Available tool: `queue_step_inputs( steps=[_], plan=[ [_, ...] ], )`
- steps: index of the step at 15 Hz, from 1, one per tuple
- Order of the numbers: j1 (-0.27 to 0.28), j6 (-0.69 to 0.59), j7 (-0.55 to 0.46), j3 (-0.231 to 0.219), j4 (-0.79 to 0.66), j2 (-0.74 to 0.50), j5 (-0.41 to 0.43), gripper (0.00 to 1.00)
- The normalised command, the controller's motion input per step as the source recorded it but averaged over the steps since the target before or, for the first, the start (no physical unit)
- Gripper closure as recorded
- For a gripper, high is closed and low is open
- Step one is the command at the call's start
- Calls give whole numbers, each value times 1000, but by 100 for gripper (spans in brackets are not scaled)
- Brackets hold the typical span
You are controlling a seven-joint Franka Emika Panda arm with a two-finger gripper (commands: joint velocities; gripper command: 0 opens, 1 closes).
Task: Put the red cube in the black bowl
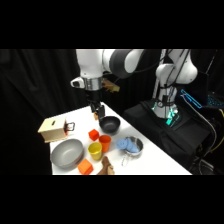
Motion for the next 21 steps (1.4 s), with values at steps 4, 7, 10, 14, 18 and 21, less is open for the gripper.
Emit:
queue_step_inputs(
  steps=[4, 7, 10, 14, 18, 21],
  plan=[
    [-18, 35, -101, 3, 47, 39, 10, 0],
    [-76, 100, -287, -20, 155, 116, 13, 0],
    [-125, 96, -332, -44, 238, 186, 60, 0],
    [-130, 68, -315, -29, 254, 186, 138, 0],
    [-125, 105, -408, 45, 212, 163, 248, 0],
    [-118, 148, -393, 68, 185, 184, 192, 0]
  ],
)
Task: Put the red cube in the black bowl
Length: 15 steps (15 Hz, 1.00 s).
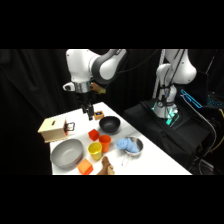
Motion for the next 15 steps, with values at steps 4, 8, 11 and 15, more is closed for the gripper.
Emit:
queue_step_inputs(
  steps=[4, 8, 11, 15],
  plan=[
    [-121, 104, -328, 66, 175, 184, 143, 0],
    [-103, 138, -261, 75, 115, 145, 111, 0],
    [-93, 144, -209, 76, 112, 161, 84, 0],
    [-92, 132, -186, 89, 98, 142, 76, 0]
  ],
)
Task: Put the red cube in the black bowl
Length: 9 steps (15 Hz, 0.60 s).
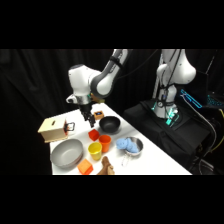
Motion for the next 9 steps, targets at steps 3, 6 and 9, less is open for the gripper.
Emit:
queue_step_inputs(
  steps=[3, 6, 9],
  plan=[
    [-66, 227, -147, 87, 37, 116, 40, 0],
    [-38, 265, -85, 54, 0, 125, -15, 0],
    [-42, 216, -69, 42, 1, 88, -40, 0]
  ],
)
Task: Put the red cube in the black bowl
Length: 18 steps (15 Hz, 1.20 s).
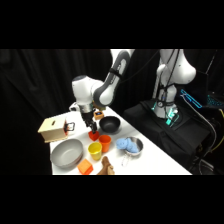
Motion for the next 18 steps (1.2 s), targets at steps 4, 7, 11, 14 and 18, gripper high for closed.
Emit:
queue_step_inputs(
  steps=[4, 7, 11, 14, 18],
  plan=[
    [-49, 182, -66, 55, -30, 19, -38, 0],
    [-33, 217, -45, 38, -73, 7, -68, 0],
    [-55, 224, -56, 37, -93, 9, -65, 0],
    [-74, 190, -75, 62, -66, 5, -47, 0],
    [-95, 207, -96, 83, -54, 28, -31, 0]
  ],
)
